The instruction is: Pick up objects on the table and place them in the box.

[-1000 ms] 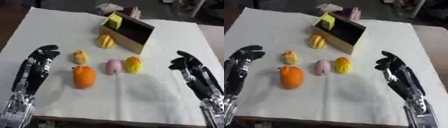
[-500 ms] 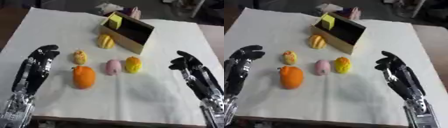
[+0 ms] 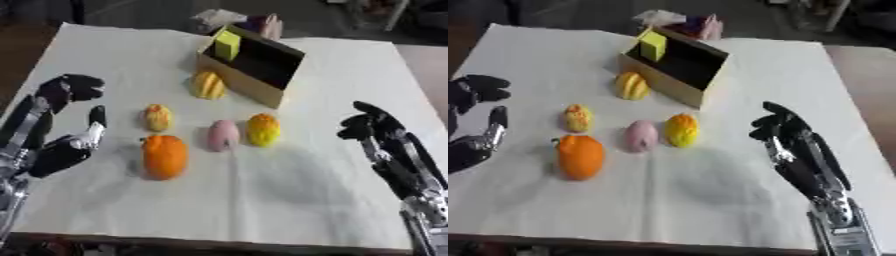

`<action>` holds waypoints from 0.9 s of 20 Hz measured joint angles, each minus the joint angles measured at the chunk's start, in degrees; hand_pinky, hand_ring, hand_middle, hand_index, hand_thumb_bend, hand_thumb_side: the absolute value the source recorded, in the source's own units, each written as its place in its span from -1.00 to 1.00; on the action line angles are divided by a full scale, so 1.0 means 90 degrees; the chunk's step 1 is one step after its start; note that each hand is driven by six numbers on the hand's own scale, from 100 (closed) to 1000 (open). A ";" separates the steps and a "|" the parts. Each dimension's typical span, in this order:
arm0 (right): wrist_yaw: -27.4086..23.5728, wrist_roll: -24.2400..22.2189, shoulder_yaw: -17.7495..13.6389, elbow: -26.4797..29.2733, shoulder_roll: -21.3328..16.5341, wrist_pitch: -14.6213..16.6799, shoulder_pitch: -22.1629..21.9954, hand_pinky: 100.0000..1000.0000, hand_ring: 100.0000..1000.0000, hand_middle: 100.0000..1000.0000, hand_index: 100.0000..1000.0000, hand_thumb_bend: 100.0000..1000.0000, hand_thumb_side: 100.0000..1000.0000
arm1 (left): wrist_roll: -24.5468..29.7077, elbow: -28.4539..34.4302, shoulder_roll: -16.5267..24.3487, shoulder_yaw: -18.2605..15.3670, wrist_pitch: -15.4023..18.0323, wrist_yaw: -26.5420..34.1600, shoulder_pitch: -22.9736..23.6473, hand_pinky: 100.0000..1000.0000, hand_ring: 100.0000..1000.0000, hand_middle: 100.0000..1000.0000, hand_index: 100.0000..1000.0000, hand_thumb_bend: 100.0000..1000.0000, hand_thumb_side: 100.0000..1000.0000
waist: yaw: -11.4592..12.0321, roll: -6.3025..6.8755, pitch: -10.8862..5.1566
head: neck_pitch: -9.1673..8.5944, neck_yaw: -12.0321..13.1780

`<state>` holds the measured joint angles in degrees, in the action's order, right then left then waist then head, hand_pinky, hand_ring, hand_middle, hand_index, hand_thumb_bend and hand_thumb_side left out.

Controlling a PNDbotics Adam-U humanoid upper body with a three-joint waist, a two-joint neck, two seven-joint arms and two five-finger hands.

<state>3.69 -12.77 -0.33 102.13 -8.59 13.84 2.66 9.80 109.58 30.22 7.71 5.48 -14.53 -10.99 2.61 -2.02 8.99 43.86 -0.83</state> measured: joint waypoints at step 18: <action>0.0018 -0.0068 0.0074 -0.0002 -0.0083 -0.0007 -0.0018 0.32 0.18 0.19 0.76 -1.00 0.02 | 0.1966 -0.0427 0.2830 0.2413 0.1837 -0.1963 -0.1659 0.58 0.51 0.48 0.72 -0.13 -0.36 | -0.0311 0.0053 -0.0020 | 0.0000 0.0143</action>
<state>3.85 -13.38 0.34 102.12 -9.34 13.78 2.50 27.49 105.73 55.70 29.43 22.01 -32.19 -25.92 -0.19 -1.55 8.81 43.86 0.46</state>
